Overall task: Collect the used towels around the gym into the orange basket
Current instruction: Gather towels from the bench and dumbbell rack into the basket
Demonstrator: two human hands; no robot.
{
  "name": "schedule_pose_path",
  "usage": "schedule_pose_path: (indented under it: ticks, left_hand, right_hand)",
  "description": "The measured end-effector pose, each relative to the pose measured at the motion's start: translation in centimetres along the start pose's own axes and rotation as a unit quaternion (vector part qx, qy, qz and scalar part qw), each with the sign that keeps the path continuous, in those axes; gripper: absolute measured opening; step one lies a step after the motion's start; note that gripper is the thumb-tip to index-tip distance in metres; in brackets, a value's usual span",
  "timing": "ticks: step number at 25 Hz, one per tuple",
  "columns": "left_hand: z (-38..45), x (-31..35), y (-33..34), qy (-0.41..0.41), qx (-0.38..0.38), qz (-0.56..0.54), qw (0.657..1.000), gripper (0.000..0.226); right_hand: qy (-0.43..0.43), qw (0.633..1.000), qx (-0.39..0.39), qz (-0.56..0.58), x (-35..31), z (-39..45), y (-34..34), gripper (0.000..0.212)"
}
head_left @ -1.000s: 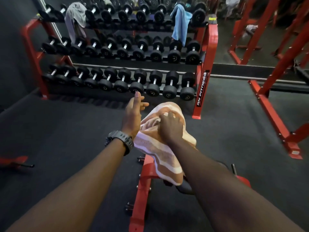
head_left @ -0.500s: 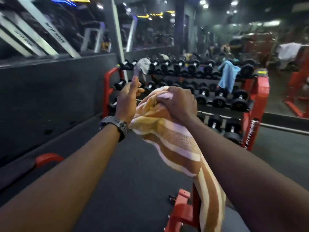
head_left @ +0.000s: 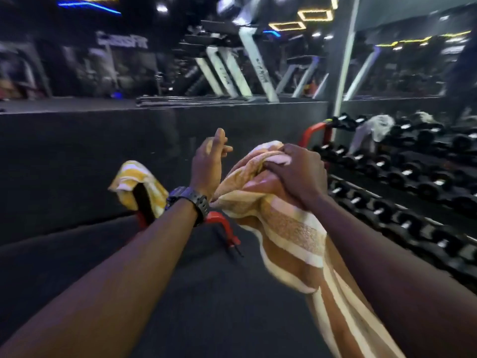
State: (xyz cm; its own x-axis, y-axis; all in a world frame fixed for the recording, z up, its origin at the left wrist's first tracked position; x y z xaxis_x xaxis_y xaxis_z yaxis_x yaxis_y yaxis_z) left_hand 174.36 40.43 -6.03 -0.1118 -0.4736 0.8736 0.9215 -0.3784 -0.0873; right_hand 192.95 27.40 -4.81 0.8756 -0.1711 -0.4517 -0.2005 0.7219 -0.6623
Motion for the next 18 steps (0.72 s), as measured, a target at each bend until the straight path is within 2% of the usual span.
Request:
schedule_pose_path:
  ticks: [4, 7, 11, 16, 18]
  left_hand:
    - [0.6, -6.6, -19.1, -0.057, 0.111, 0.022, 0.992, 0.064]
    - [0.6, -10.3, -27.2, -0.087, 0.150, 0.028, 0.984, 0.059]
    - [2.8, -15.1, -32.9, -0.125, 0.178, 0.040, 0.975, 0.065]
    - [9.2, -20.2, -35.1, -0.127, 0.201, 0.039, 0.971, 0.062]
    - [12.4, -22.3, -35.9, -0.144, 0.220, 0.035, 0.964, 0.070]
  right_hand:
    - [-0.030, 0.995, -0.098, 0.021, -10.5, 1.4, 15.1, 0.041]
    - [-0.076, 0.984, -0.158, -0.011, -16.0, 2.0, 23.7, 0.035]
    - [-0.118, 0.971, -0.208, -0.020, -20.2, 4.8, 32.9, 0.030]
    - [-0.127, 0.965, -0.228, 0.029, -21.0, 11.0, 41.1, 0.023]
    - [-0.138, 0.959, -0.244, 0.037, -21.5, 14.1, 44.5, 0.025]
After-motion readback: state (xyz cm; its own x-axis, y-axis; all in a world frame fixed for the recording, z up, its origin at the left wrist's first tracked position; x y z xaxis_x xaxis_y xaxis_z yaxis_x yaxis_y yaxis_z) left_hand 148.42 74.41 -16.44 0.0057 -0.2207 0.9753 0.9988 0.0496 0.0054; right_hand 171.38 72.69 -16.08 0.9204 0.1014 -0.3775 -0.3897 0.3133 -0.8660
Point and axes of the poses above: each hand's wrist, its own z-axis towards the middle knuckle, its own y-axis out of the palm, x = y × z, the point moved 8 cm from there along z, towards the middle knuckle, and after that the axes turned 8 degrees about -x, right-handed, at the moved point
